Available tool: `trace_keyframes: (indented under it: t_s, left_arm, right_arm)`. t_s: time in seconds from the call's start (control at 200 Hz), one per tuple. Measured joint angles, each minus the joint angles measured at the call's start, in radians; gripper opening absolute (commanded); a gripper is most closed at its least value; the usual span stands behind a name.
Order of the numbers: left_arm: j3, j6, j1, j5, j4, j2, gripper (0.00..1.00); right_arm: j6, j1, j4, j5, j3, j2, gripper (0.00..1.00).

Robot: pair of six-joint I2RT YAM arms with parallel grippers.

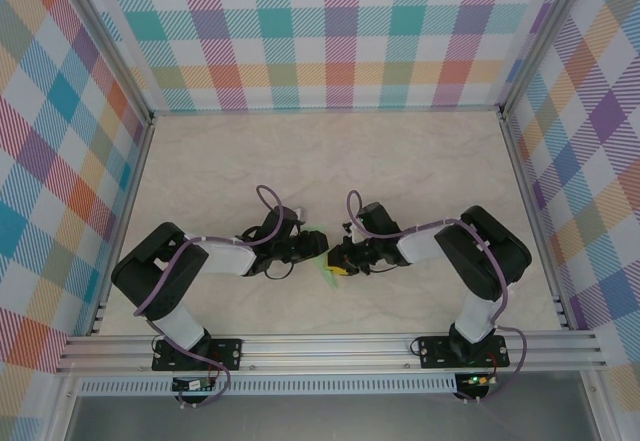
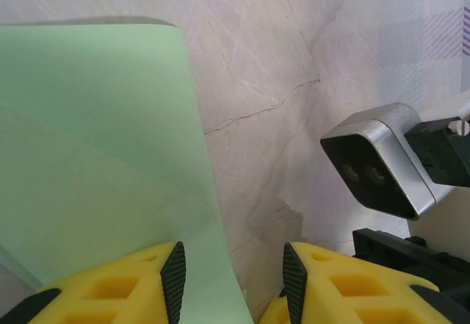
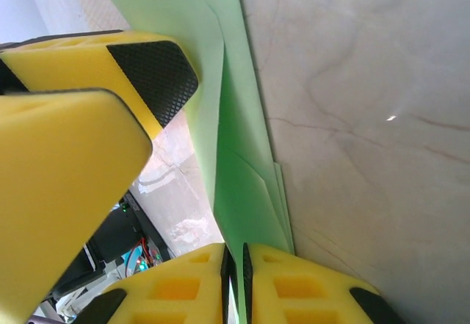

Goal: Fold a paper plane with a square sheet of paper (pick it up from the middle)
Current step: Fold the wing for the fifth time at the center of the table.

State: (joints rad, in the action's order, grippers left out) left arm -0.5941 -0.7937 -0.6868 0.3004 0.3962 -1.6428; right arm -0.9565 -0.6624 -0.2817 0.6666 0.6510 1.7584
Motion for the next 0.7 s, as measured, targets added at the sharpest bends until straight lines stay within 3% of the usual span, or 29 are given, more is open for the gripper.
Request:
trace_keyframes:
  t_s: [0.5,0.705]
  left_arm:
    - [0.000,0.002,0.000,-0.002,0.000,0.000,0.42]
    - [0.000,0.002,0.000,-0.002,0.000,0.000,0.42]
  right_arm:
    - [0.101,-0.034,0.160,-0.006,0.049,-0.003,0.13]
    - [0.118,-0.039,0.183,-0.010,0.059,-0.006,0.19]
